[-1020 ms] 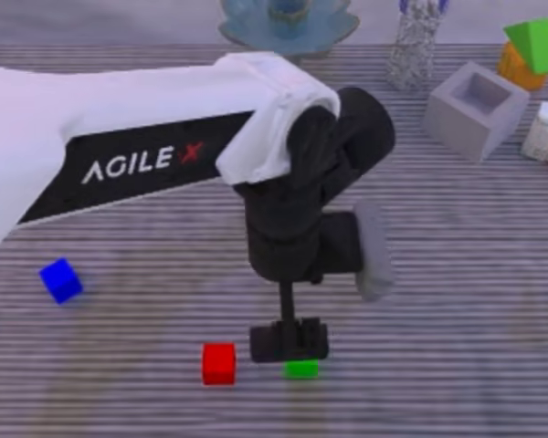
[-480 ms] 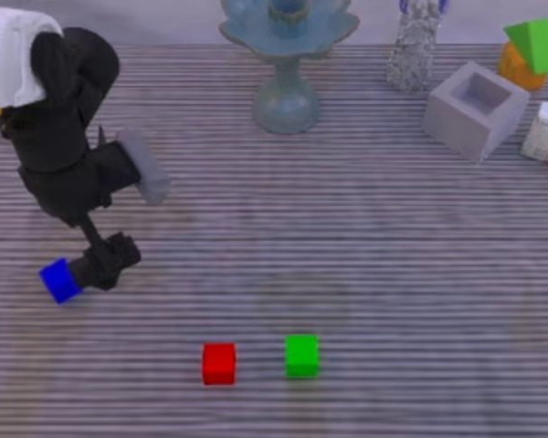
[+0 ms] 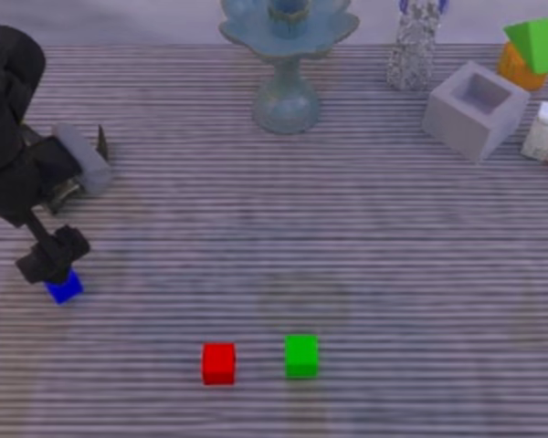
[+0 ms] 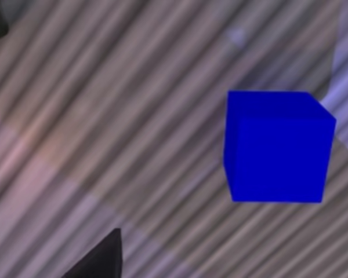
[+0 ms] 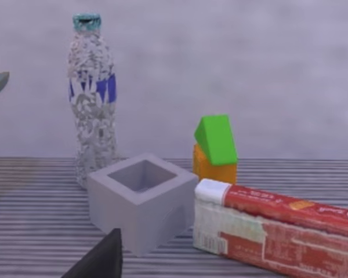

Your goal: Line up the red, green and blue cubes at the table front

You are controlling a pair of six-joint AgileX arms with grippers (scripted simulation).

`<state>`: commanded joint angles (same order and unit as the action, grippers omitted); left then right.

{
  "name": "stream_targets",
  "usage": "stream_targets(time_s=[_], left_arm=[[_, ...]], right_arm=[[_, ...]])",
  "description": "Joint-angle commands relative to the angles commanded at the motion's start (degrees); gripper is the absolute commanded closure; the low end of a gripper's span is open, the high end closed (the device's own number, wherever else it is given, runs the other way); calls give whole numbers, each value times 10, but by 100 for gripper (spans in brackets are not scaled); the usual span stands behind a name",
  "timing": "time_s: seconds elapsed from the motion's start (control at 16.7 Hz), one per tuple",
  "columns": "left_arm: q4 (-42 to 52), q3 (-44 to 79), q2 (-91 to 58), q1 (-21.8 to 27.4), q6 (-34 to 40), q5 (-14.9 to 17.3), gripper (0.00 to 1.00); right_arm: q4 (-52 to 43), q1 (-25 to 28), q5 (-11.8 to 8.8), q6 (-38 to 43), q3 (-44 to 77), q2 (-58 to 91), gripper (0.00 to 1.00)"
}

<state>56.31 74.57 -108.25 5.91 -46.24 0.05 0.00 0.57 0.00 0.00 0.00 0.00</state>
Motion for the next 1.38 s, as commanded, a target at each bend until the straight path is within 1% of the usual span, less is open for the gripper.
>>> stream_targets(time_s=[0.12,0.24,0.72,1.02,1.38], left_arm=[[-1,1,-3,2,1,0,0],[-21,-9,-13,1,1,0,0],[-181,-88,-92,-1,-2,1,0],[-189,-93,-97,-1,-2,1,0],[-189,-93,-97,-1,-2,1,45]], right_arm=[[0,0,0,0,0,0,0],[0,0,0,0,0,0,0],[0,0,0,0,0,0,0],[0,0,0,0,0,0,0],[0,0,0,0,0,0,0]])
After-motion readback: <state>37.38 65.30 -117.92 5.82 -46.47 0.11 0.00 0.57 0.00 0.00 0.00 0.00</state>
